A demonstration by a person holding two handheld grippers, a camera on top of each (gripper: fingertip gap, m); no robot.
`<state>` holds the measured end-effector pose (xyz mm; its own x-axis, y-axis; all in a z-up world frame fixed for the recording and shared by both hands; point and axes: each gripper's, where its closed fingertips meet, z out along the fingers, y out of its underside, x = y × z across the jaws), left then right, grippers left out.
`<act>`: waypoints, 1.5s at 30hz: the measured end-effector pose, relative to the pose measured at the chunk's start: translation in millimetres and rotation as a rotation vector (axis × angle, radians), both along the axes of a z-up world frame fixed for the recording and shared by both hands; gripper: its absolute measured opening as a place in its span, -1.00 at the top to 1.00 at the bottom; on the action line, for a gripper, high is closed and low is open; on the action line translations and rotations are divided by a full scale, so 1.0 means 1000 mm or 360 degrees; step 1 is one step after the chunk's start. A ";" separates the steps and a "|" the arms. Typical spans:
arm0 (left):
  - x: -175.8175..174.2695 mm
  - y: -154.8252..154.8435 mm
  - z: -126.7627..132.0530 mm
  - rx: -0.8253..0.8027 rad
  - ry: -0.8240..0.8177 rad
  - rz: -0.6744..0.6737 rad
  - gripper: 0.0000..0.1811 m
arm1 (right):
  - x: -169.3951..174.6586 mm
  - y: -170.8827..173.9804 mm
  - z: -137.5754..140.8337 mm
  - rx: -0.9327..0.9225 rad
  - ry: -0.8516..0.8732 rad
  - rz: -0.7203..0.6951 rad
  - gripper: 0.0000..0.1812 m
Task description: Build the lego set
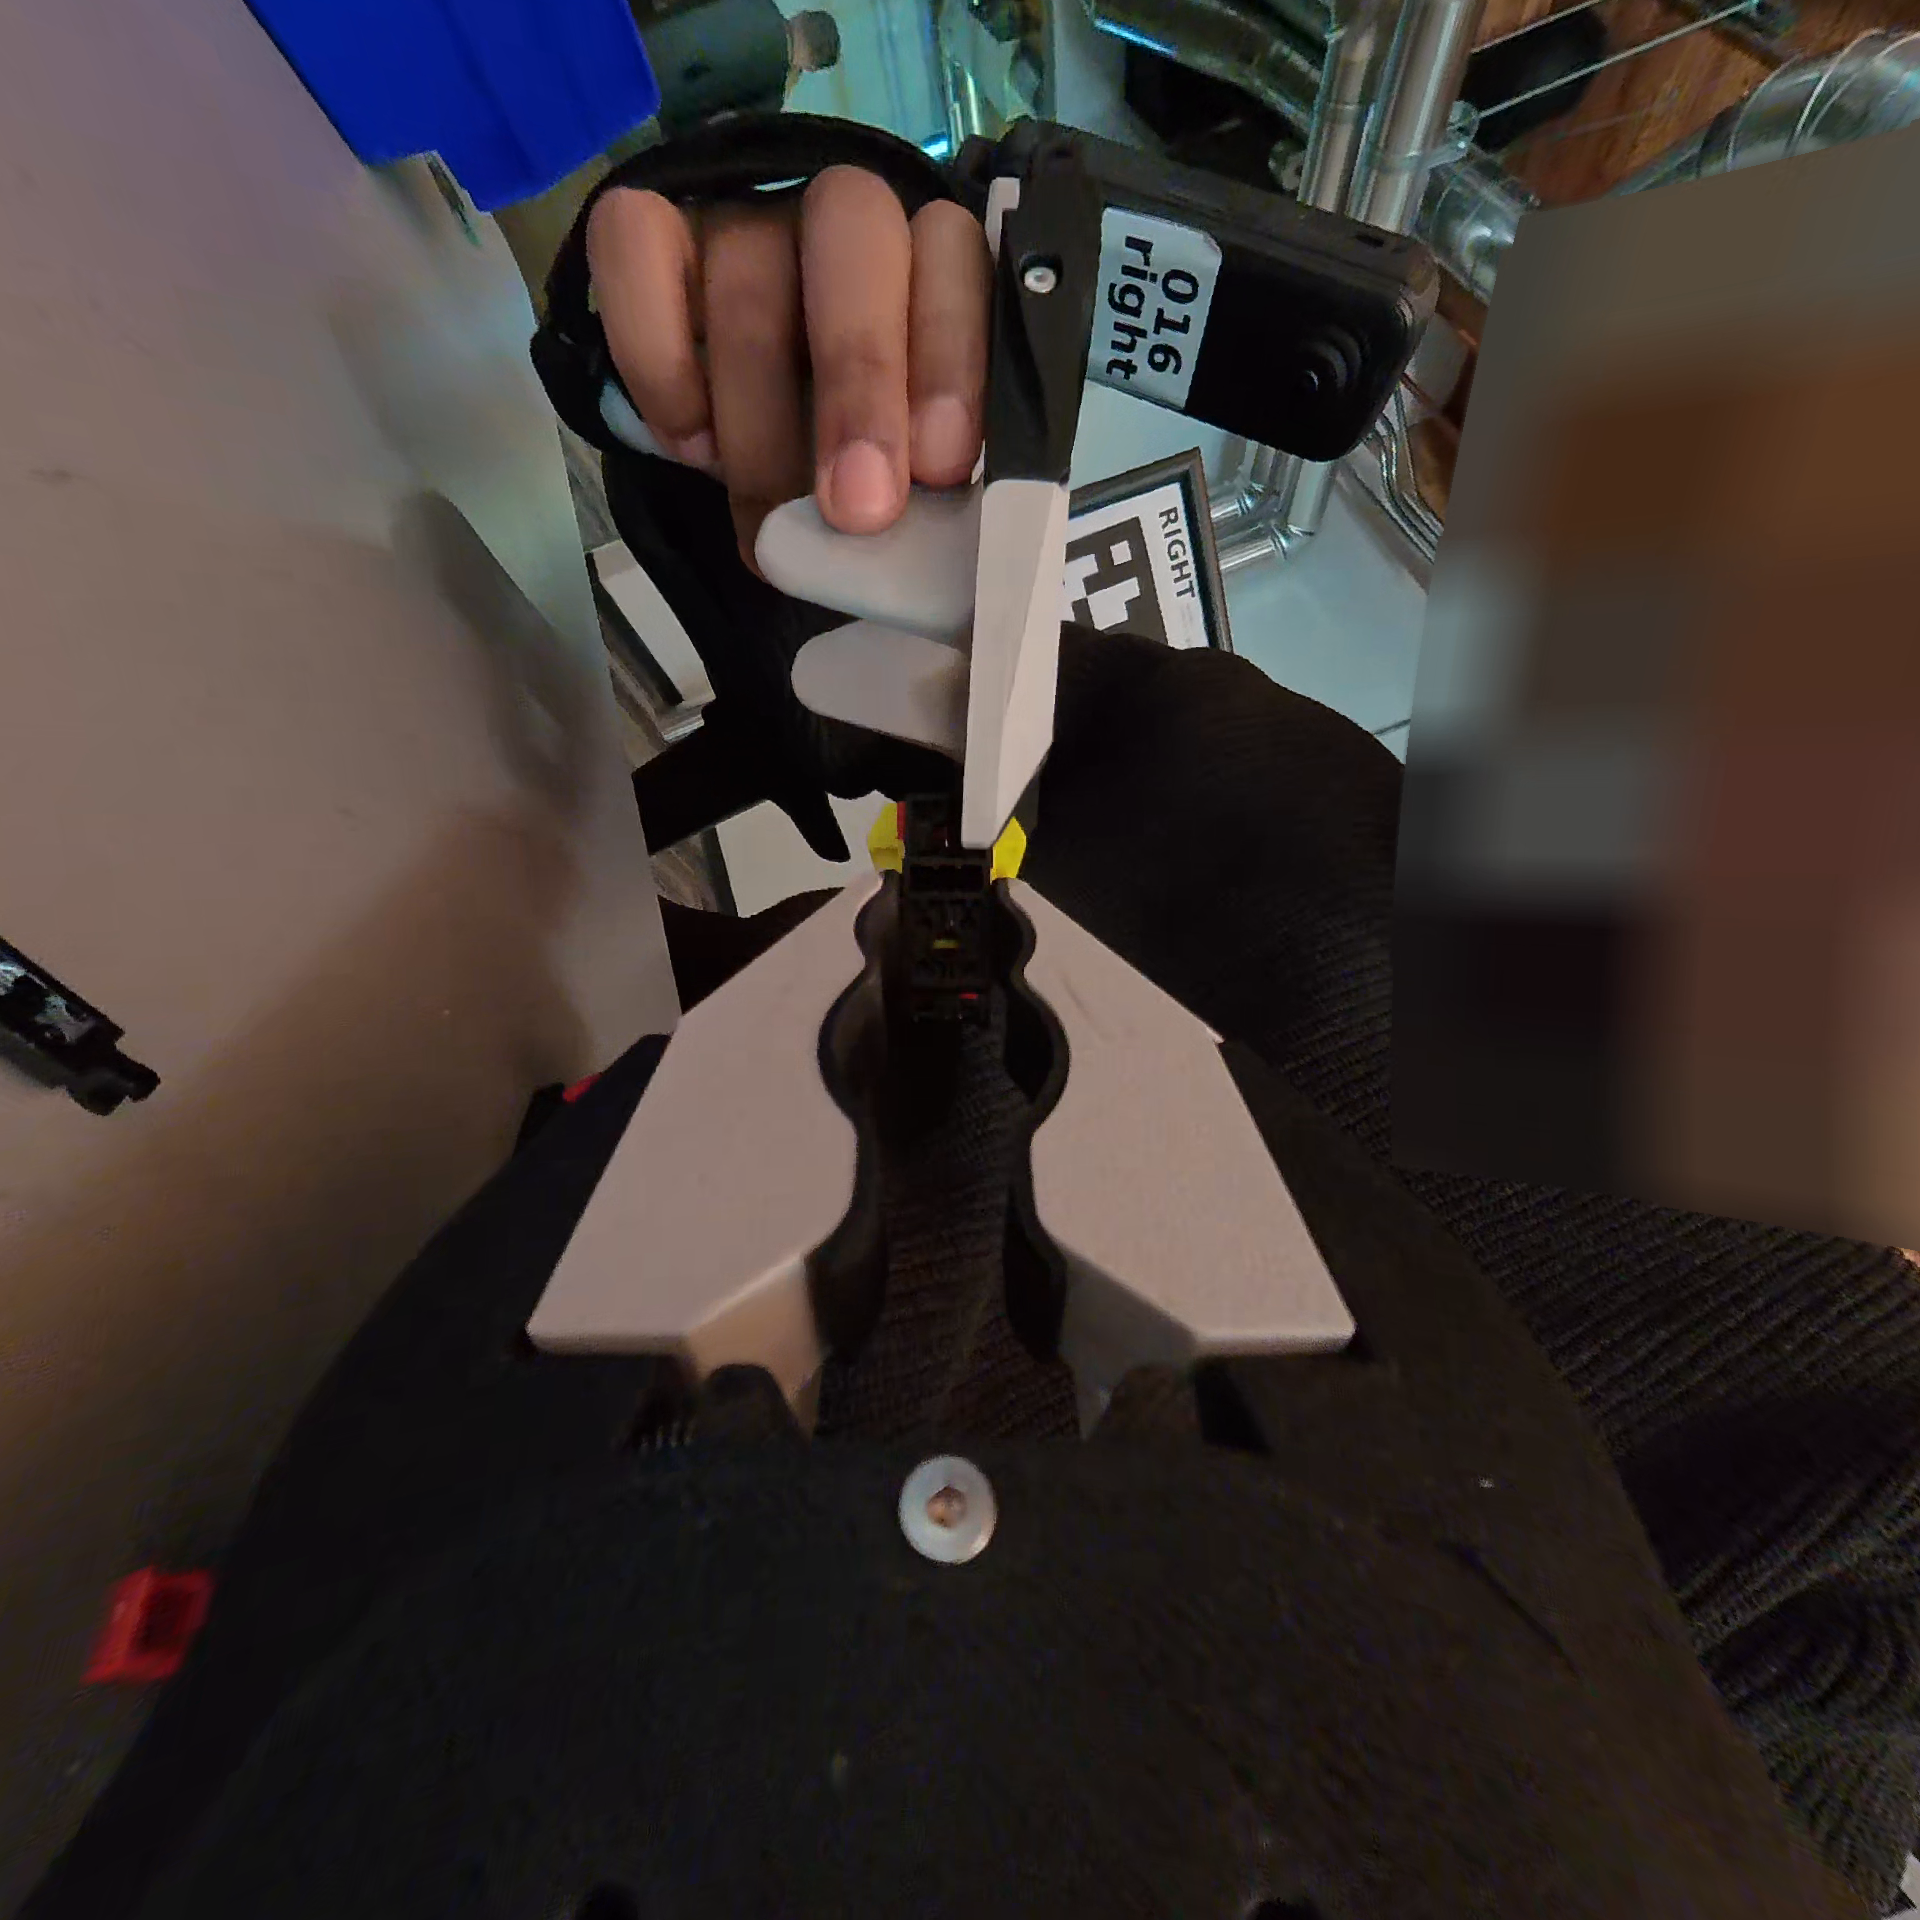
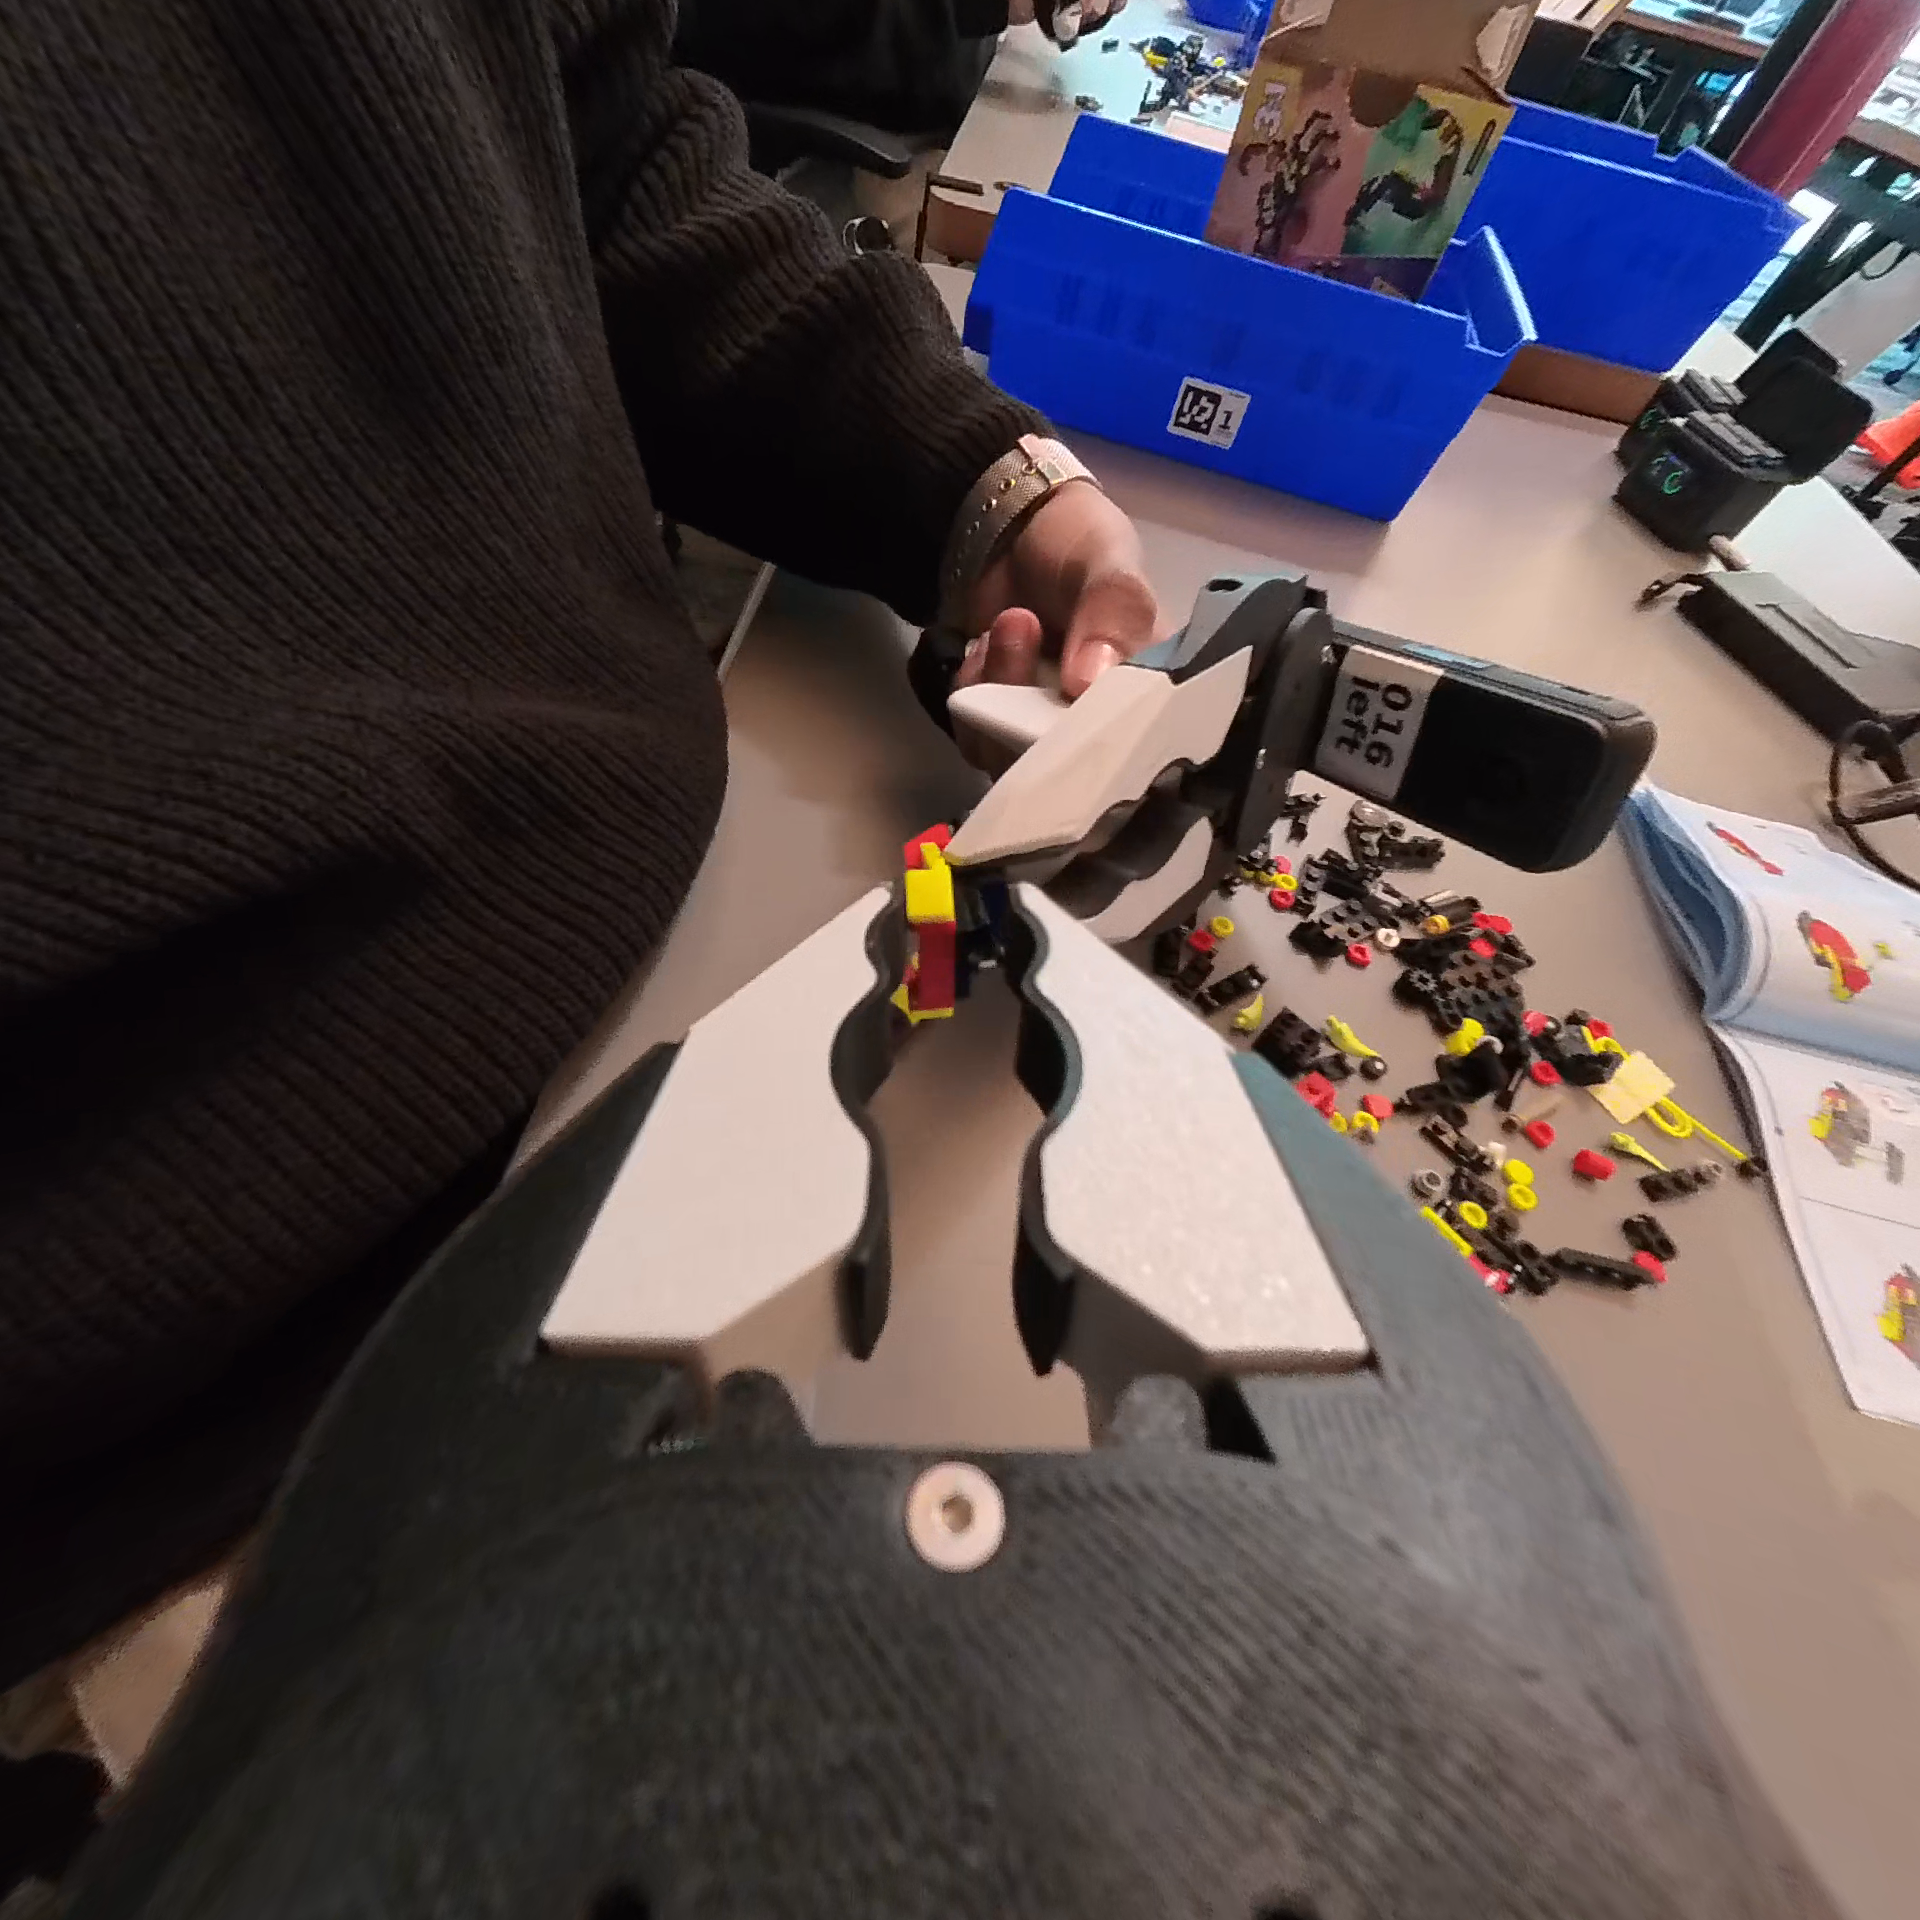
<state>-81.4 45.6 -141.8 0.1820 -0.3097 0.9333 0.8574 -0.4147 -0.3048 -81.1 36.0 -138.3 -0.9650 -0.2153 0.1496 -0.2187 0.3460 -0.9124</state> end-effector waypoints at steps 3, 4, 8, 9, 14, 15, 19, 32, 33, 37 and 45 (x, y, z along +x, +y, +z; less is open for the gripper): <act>0.001 0.000 0.000 -0.0004 0.0020 -0.0001 0.84 | 0.001 0.000 -0.002 0.0021 -0.0008 0.0011 0.82; 0.001 0.000 0.000 0.0004 0.0023 -0.0001 0.84 | 0.001 0.000 -0.004 0.0034 -0.0005 0.0011 0.82; 0.001 0.000 0.000 -0.0006 0.0056 0.0010 0.84 | 0.000 0.001 -0.007 0.0073 0.0022 0.0004 0.82; 0.000 0.000 0.000 -0.0007 0.0062 0.0013 0.85 | 0.000 0.002 -0.008 0.0076 0.0024 0.0003 0.82; -0.001 0.001 -0.001 -0.0017 0.0115 0.0031 0.85 | -0.001 0.002 -0.009 0.0105 0.0055 -0.0005 0.84; 0.000 0.001 -0.001 -0.0019 0.0118 0.0031 0.85 | -0.001 0.002 -0.010 0.0114 0.0067 -0.0006 0.84; -0.001 0.001 -0.004 -0.0044 0.0132 0.0036 0.86 | -0.001 0.003 -0.014 0.0156 0.0107 -0.0010 0.84; 0.002 0.002 -0.007 -0.0073 0.0132 0.0017 0.86 | 0.001 0.003 -0.017 0.0190 0.0247 0.0019 0.86; 0.000 0.001 -0.005 -0.0058 0.0118 0.0031 0.86 | -0.001 0.002 -0.015 0.0163 0.0239 -0.0005 0.86; -0.005 0.000 -0.007 -0.0078 0.0122 0.0065 0.86 | -0.002 0.000 -0.006 0.0082 0.0160 -0.0035 0.76; -0.002 0.001 -0.006 -0.0065 0.0099 0.0039 0.86 | 0.002 0.001 -0.007 0.0086 0.0052 0.0004 0.84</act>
